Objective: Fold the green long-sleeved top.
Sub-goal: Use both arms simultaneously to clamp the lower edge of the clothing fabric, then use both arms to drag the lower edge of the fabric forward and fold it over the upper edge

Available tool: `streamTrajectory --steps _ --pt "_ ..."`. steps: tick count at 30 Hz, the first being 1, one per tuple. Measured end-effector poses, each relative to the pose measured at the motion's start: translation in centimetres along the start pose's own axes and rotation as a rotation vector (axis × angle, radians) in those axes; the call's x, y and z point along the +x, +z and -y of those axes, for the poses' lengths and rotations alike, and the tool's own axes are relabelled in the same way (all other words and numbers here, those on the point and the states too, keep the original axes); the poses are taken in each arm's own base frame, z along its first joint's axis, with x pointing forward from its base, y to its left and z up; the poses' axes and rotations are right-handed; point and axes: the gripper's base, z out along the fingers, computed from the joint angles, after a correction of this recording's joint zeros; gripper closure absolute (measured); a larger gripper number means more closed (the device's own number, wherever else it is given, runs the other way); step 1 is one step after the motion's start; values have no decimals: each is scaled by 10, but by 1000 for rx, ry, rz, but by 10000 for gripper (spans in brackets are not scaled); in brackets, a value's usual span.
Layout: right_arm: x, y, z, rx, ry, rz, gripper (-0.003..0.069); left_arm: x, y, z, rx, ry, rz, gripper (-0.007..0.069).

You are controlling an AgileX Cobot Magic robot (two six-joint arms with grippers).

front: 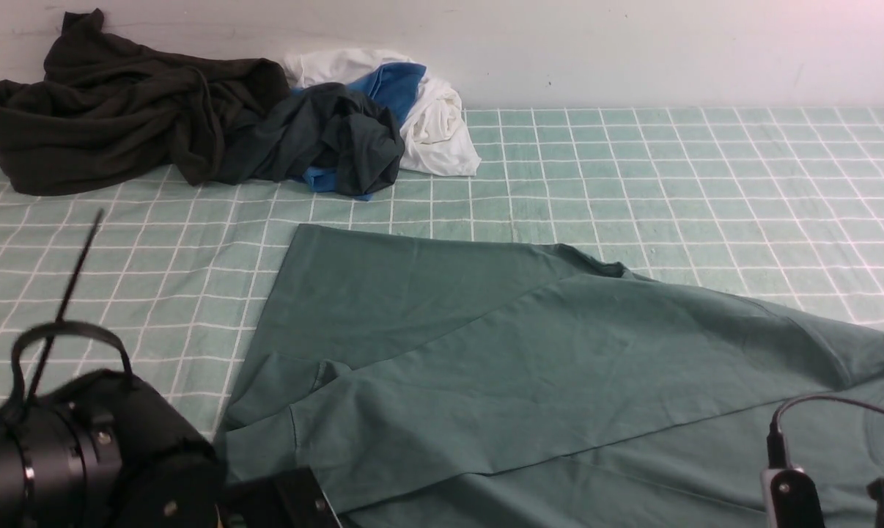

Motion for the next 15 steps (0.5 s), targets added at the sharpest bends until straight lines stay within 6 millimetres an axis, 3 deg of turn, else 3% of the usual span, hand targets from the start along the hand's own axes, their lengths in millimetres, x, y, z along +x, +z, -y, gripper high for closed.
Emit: streamTrajectory --steps 6,7,8,11,14,15 --pt "-3 -26 42 112 64 30 651 -22 -47 -58 -75 -125 145 615" --pt "-1 -33 59 141 106 41 651 -32 -65 -75 -109 -124 194 613" --pt "-1 -33 61 139 113 41 651 -33 -67 -79 -111 -129 193 613" --pt "1 -45 109 180 206 70 651 -61 -102 -122 -170 -125 251 607" --pt "-2 -48 139 187 233 77 651 -81 -118 -149 -210 -112 288 607" --pt "-5 -52 159 209 245 85 651 -94 -118 -164 -224 -103 297 607"
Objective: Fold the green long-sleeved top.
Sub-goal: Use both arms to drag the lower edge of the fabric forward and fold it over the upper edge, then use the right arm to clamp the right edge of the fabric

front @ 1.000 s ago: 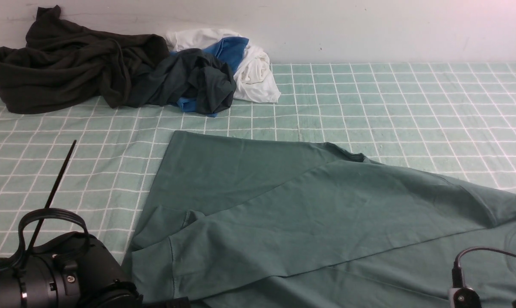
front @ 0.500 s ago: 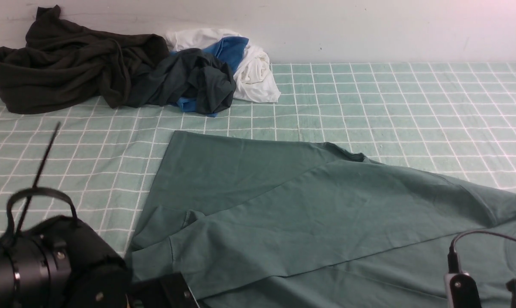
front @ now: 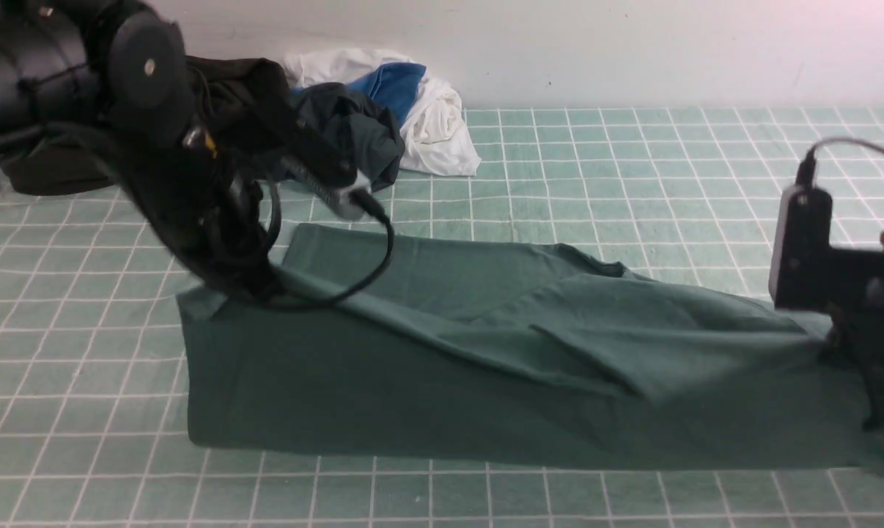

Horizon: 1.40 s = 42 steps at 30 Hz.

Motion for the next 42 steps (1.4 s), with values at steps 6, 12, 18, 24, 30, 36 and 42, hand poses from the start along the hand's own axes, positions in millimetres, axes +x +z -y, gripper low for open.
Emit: streamTrajectory --steps 6,12,18,24,30,36,42 --pt "-29 29 58 29 42 17 651 -45 41 -51 -42 -19 29 607" --pt "-44 77 86 4 103 -4 651 -49 95 -77 -39 -61 5 607" --pt "-28 121 103 18 297 -7 610 -45 133 -89 -26 -123 57 594" --pt "-19 131 114 81 503 36 435 -46 149 -90 -19 -152 94 492" --pt "-29 123 119 71 687 52 216 -49 147 -92 -28 -215 115 293" --pt "-63 116 97 -96 802 81 188 -52 137 -94 -12 -315 103 243" --pt "-103 124 61 -302 776 98 244 -46 136 -90 34 -326 25 300"
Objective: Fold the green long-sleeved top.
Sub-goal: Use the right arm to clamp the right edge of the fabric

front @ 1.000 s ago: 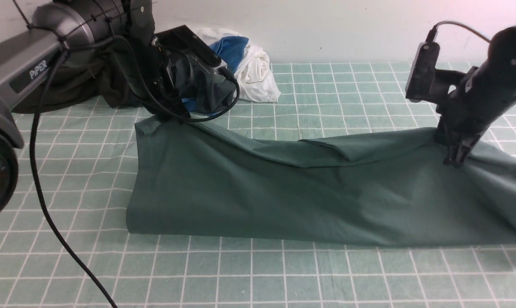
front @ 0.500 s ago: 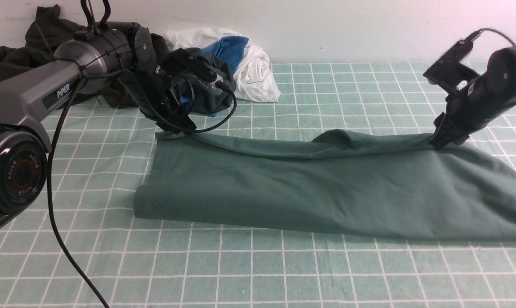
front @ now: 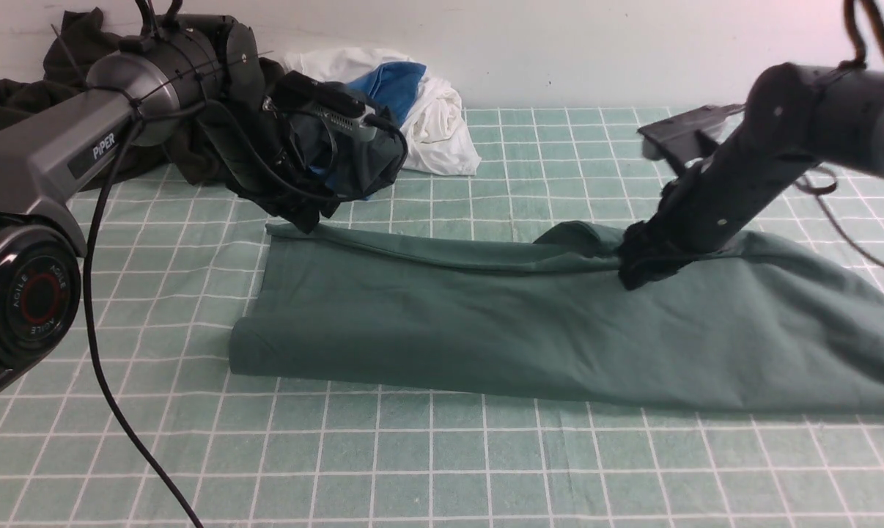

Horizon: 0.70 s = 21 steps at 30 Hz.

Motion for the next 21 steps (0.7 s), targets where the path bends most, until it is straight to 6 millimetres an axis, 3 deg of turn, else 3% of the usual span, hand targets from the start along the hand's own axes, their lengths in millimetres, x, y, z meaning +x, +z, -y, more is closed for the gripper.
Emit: streamTrajectory --steps 2,6,12,16,18,21 --pt "-3 19 -15 -25 -39 10 279 3 0 0 4 6 -38 361" --pt "-13 47 -10 22 -5 129 330 10 -1 1 12 16 -108 463" --pt "-35 42 23 97 171 339 344 16 -2 4 40 15 -179 574" --pt "-47 4 44 100 224 350 344 13 -1 13 49 32 -182 622" --pt "-44 -28 49 90 219 281 344 8 -1 28 74 37 -176 628" --pt "-31 -56 48 70 203 178 344 3 0 48 97 54 -172 628"
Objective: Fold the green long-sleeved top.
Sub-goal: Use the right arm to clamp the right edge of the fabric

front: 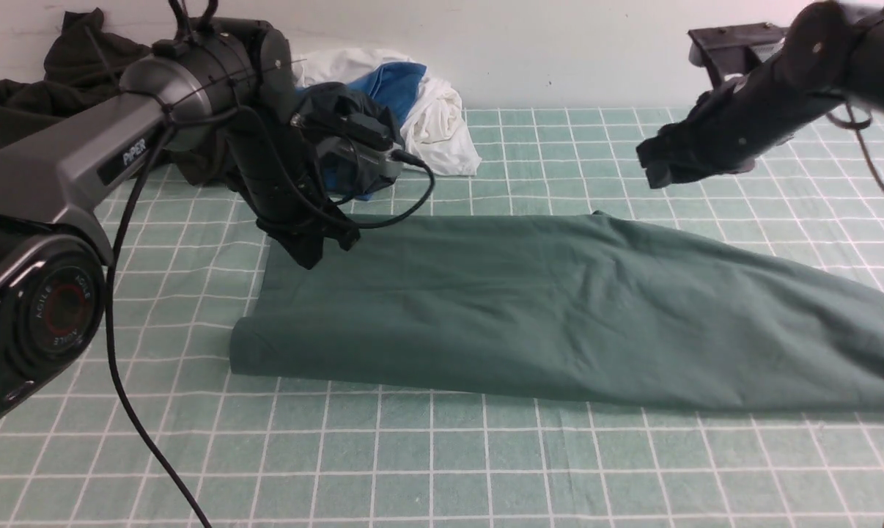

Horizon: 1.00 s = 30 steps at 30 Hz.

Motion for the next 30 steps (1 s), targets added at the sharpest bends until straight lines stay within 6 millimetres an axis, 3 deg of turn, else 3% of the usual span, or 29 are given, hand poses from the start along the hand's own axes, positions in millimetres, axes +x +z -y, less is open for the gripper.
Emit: streamTrajectory --steps 5,11,13,18,26,30 --pt "29 -45 8 36 -20 -85 344 -5 1 18 -3 14 -8 628" --pt "99 -82 62 191 125 -129 344 13 2 14 -8 -17 -66 628" --pt "124 -84 87 242 224 -123 344 26 9 15 8 -24 -121 628" --pt "157 -78 121 273 375 -143 284 45 28 20 28 -29 -183 628" --pt "168 -64 139 307 428 -171 55 51 31 17 26 -48 -148 628" --pt "174 -51 142 303 443 -215 40 53 31 12 37 -71 -142 628"
